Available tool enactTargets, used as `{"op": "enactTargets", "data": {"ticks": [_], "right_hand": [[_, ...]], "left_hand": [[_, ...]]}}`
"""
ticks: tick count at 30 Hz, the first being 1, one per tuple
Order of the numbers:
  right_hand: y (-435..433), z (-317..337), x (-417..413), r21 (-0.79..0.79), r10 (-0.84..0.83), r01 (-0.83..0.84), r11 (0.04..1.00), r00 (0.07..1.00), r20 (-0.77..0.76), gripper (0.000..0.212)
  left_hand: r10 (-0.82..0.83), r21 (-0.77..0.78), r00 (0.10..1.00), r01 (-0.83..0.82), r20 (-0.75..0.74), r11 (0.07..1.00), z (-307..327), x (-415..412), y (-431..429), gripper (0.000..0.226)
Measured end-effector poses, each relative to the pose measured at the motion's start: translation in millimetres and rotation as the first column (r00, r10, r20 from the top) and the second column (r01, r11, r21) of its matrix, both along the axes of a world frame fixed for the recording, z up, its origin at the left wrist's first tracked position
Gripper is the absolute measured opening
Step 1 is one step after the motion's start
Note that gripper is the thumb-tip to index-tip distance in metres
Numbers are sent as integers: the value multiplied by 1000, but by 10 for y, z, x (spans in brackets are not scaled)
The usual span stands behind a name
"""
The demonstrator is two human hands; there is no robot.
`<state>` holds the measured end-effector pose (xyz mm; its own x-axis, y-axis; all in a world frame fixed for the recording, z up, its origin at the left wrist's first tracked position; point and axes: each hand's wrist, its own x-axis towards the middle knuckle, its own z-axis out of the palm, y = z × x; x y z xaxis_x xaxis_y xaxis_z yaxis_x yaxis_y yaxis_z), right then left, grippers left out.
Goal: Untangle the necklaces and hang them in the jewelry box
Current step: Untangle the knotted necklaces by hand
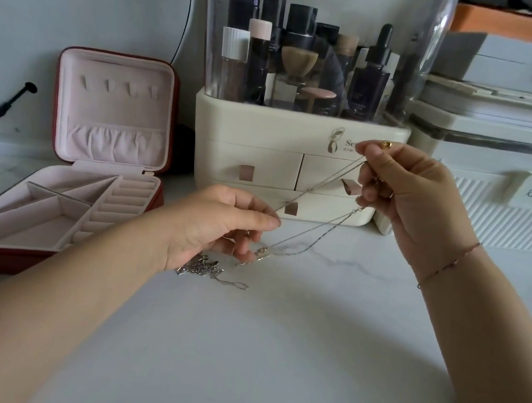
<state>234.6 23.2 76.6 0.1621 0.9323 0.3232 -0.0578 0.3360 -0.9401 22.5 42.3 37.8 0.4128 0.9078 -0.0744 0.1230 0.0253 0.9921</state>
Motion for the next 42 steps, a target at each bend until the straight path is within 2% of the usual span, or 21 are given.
{"op": "enactTargets", "data": {"ticks": [5,10,19,25,28,31,33,36,40,42], "right_hand": [[17,10,31,38,-13,17,999,993,-118,9],[21,2,39,90,-52,57,994,997,-56,12],[14,-32,-68,-13,293,-294,956,954,-67,14],[-21,-76,-141,-150,454,-444,883,890,40,14],[-28,-96,-160,-199,508,-486,851,858,78,16],[-30,-101,-168,-205,540,-513,833,835,104,18],[-25,-110,-173,-212,532,-500,840,836,134,19],[-5,-132,-188,-208,449,-410,888,869,206,23],[17,-152,-193,-174,334,-298,938,910,244,22],[20,-155,-199,-164,318,-283,945,914,250,15]], "left_hand": [[-5,18,999,4,51,1000,-24,-10,19,1],[30,21,998,-31,54,999,-21,8,-4,9],[47,116,996,-38,-81,992,5,19,-49,20],[38,208,994,-15,-103,978,-24,56,-45,18],[-44,208,998,50,-35,977,-14,46,-41,24],[-208,153,973,193,95,969,14,28,-59,17],[-222,127,964,205,143,971,23,29,-73,15],[-109,89,985,98,131,991,1,55,-77,31],[-20,92,995,11,101,996,22,59,-91,18],[-9,98,994,-1,108,995,38,59,-93,22]]}}
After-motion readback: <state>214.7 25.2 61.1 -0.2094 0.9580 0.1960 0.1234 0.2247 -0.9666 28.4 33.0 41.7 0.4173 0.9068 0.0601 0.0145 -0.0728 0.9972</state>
